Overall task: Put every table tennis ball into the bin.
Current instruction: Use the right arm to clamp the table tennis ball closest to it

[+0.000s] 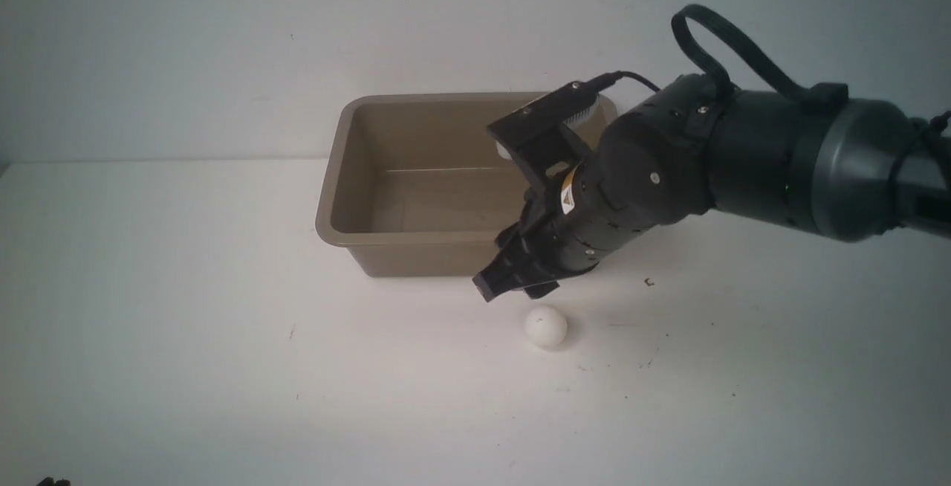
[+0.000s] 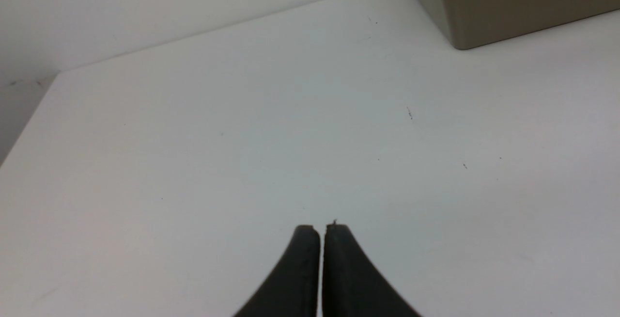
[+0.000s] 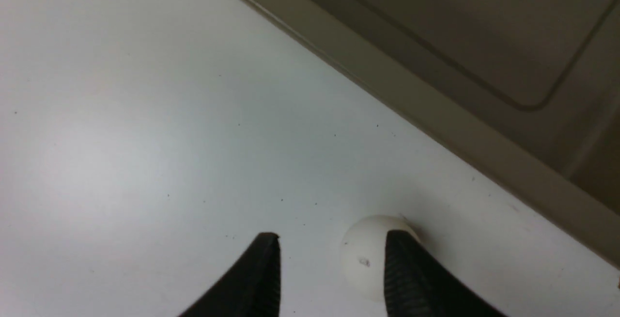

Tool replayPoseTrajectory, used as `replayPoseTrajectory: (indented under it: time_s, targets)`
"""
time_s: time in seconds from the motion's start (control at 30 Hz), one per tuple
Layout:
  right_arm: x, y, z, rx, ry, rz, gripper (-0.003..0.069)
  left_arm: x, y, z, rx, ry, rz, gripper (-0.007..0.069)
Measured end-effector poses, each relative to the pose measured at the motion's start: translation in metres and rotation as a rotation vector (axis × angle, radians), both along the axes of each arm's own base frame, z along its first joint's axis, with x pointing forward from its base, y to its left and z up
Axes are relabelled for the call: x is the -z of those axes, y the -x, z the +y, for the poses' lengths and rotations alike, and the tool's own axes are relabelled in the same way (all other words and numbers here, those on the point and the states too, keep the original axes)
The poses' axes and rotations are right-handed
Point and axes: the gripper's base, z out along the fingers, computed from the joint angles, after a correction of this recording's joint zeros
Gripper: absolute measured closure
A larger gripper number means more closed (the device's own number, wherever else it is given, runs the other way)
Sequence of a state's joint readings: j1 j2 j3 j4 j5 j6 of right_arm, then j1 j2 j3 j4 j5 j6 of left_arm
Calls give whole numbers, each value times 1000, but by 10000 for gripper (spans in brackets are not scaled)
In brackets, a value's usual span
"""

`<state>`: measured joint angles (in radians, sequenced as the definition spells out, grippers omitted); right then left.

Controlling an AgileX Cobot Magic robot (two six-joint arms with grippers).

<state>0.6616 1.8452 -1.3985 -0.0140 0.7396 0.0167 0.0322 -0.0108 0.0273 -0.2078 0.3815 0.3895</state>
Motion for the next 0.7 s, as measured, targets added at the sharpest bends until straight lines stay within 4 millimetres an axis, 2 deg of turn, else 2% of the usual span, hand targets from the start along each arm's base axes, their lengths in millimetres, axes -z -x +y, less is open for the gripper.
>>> replayPoseTrajectory:
  time_s: [0.03, 0.13, 0.23, 0.37, 0.53, 0.7]
  targets:
    - [0, 0, 0, -1, 0, 0, 335, 0, 0, 0, 0, 0, 0, 629]
    - [1, 1, -1, 4, 5, 17, 242, 0, 0, 0, 0, 0, 0, 629]
    - [1, 1, 0, 19, -2, 24, 193, 0, 0, 0, 0, 0, 0, 629]
    - [9, -1, 1, 35, 1, 43, 178, 0, 0, 0, 0, 0, 0, 629]
    - [33, -6, 3, 56, 43, 81, 176, 0, 0, 0, 0, 0, 0, 629]
    - [43, -9, 3, 69, 70, 87, 176, 0, 0, 0, 0, 0, 0, 629]
